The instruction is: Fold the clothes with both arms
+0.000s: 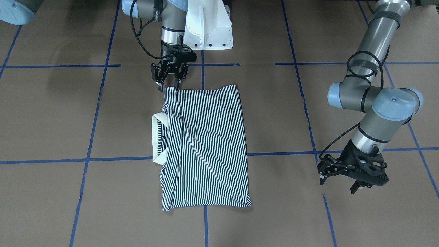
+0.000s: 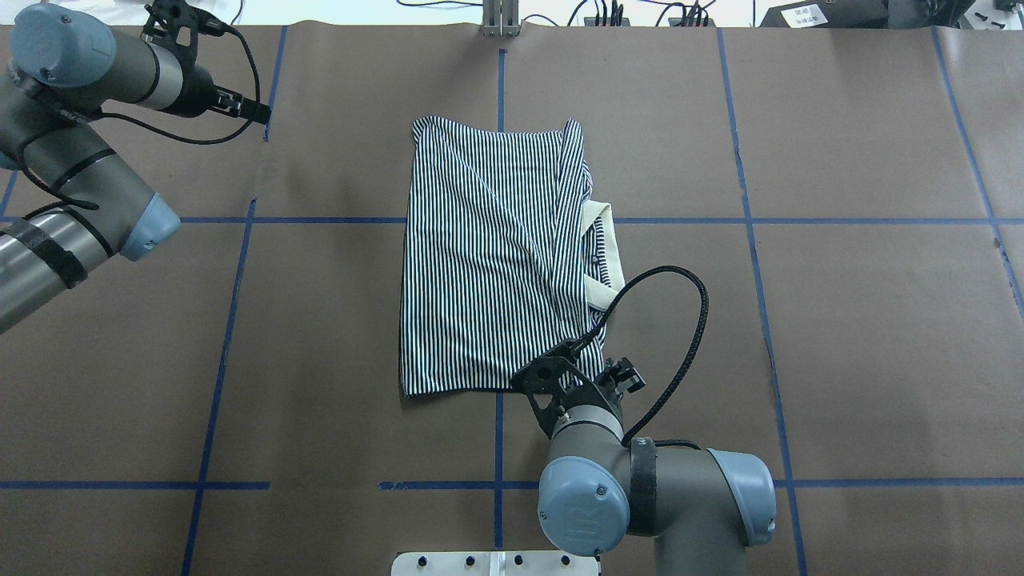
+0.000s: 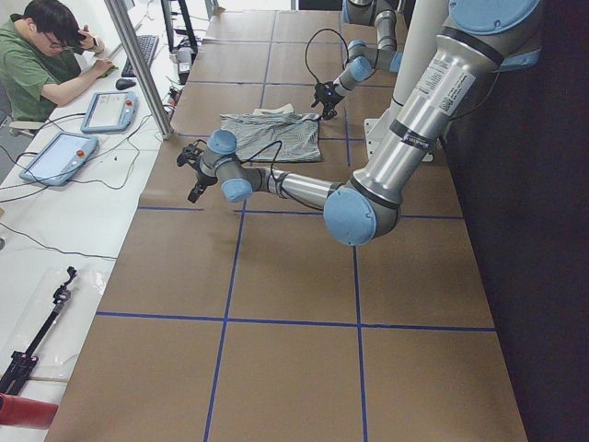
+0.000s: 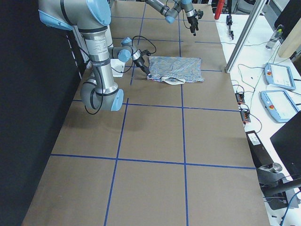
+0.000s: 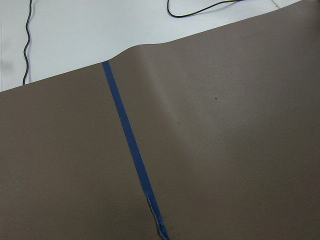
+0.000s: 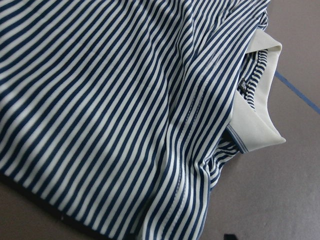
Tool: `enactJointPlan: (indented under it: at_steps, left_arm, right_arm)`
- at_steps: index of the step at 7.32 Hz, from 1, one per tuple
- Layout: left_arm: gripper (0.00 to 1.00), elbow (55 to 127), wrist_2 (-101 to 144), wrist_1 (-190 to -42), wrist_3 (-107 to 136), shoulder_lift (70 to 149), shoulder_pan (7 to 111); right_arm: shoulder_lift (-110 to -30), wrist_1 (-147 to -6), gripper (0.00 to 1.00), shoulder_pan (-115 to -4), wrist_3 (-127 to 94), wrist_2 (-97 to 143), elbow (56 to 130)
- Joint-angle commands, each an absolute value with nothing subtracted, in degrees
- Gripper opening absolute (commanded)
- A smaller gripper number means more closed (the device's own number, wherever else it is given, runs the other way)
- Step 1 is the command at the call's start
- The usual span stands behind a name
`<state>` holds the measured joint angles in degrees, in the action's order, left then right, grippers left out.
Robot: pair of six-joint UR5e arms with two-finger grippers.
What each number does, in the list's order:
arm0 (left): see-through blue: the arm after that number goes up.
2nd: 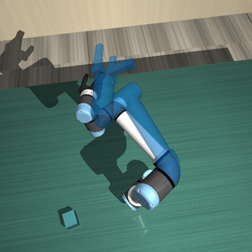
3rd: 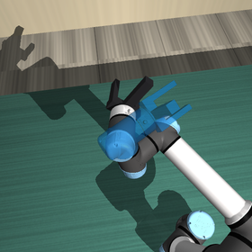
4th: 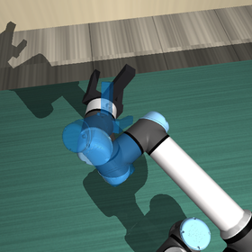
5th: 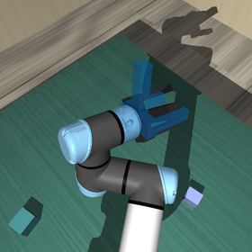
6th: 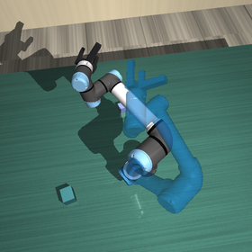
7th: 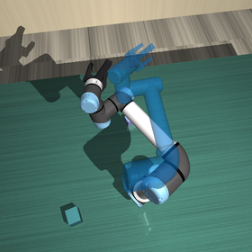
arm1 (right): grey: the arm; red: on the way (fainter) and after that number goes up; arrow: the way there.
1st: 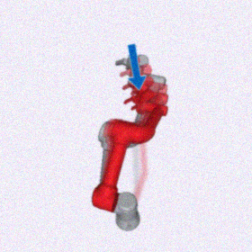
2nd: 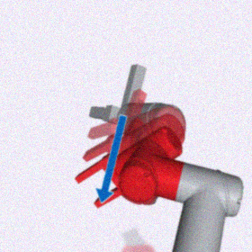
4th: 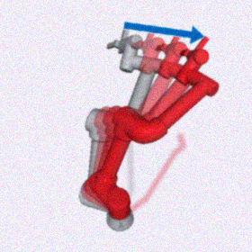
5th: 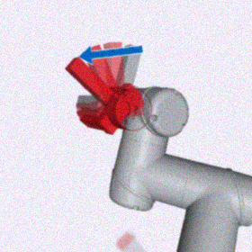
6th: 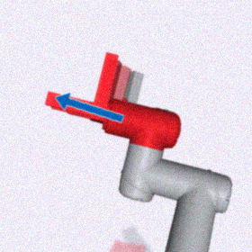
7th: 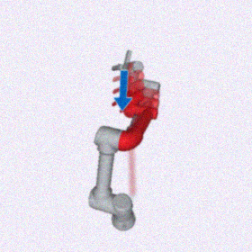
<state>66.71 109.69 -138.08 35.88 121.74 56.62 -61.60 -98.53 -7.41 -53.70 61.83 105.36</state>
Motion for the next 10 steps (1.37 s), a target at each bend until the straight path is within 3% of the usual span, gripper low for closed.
enactJointPlan:
  at_steps: [1, 4, 6, 9, 10]
  left_arm:
    - [1.0, 66.62, 109.69, -138.08, 35.95, 121.73, 56.6]
    - [1.0, 66.53, 109.69, -137.99, 35.95, 121.73, 56.6]
    - [1.0, 66.45, 109.69, -138.08, 35.95, 121.82, 56.6]
    - [1.0, 66.53, 109.69, -137.99, 35.95, 121.73, 56.6]
    - [1.0, 66.53, 109.69, -137.99, 35.95, 121.82, 56.6]
  right_arm:
    - [-61.44, -98.35, 0.66, -7.38, -53.7, 61.7, 105.29]
    - [-59.6, -98.09, 0.65, -7.38, -53.7, 61.08, 102.76]
    - [-59.59, -98.09, 0.57, -7.3, -53.7, 61.17, 102.66]
    - [-59.77, -98.44, 0.54, -6.68, -53.79, 61.08, 102.92]
    - [-60.11, -98.52, 0.42, -6.68, -53.7, 61.08, 103.01]
